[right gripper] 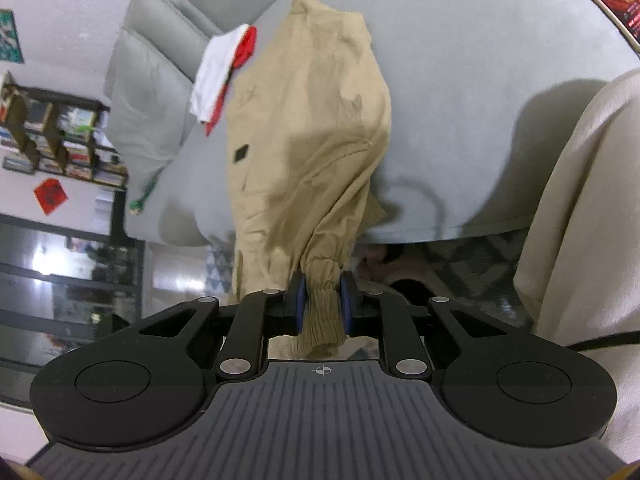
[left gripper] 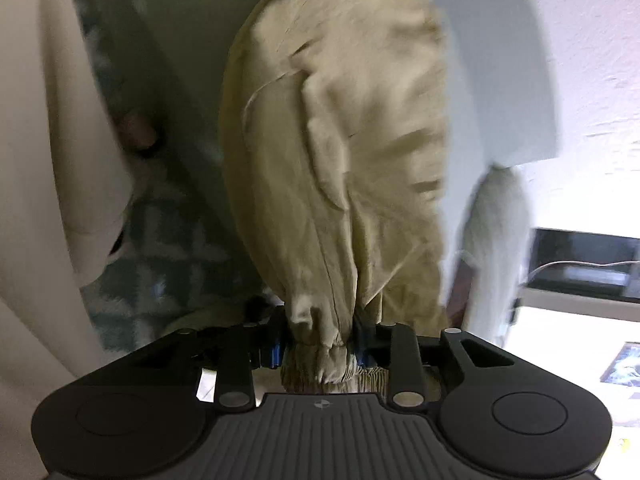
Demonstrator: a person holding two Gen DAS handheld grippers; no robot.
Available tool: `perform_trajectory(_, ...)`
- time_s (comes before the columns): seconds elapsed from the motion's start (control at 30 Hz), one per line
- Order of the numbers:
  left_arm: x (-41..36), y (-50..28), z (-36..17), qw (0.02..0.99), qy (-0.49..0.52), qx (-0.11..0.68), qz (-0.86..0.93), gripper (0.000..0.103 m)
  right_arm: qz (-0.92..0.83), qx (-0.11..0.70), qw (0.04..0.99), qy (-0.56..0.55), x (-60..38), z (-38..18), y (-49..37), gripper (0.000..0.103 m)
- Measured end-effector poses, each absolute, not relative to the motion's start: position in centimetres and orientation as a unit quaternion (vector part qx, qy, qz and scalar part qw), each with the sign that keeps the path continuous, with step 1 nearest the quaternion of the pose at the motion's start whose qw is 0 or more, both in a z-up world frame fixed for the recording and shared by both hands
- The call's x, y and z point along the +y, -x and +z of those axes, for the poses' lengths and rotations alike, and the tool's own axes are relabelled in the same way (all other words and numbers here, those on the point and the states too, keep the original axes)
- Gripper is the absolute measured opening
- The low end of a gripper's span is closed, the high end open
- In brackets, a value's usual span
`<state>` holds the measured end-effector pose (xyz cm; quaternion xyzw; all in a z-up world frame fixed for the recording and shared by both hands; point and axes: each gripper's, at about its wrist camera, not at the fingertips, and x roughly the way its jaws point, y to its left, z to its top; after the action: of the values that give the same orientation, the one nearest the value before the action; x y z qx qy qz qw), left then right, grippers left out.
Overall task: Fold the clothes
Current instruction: 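Lift the cuffs with both grippers and fold them toward the waistband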
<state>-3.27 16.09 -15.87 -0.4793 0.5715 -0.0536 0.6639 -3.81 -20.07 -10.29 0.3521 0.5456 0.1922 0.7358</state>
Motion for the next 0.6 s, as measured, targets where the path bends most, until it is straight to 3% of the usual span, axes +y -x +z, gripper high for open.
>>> perform_trajectory(0.2,17.2,3.9,-15.2,0.654,0.497,0.567,-0.066,0.029,0.177,0.562,0.723,-0.361,-19.4,-11.7,3.6,0.019)
perform_trajectory(0.4,19.5,2.7,-12.3,0.649,0.531,0.537,-0.086,0.032,0.19,0.541,0.72,-0.392,-19.3,-9.6,2.1,0.019)
perform_trajectory(0.53,19.5,-1.0,-11.2,0.643,0.553,0.525,-0.075,0.041,0.192,0.514,0.727,-0.413,-18.6,-7.9,0.1,0.019)
perform_trajectory(0.6,19.6,-3.6,-10.2,0.651,0.553,0.515,-0.07,0.053,0.189,0.501,0.733,-0.419,-18.1,-7.2,-1.4,0.019)
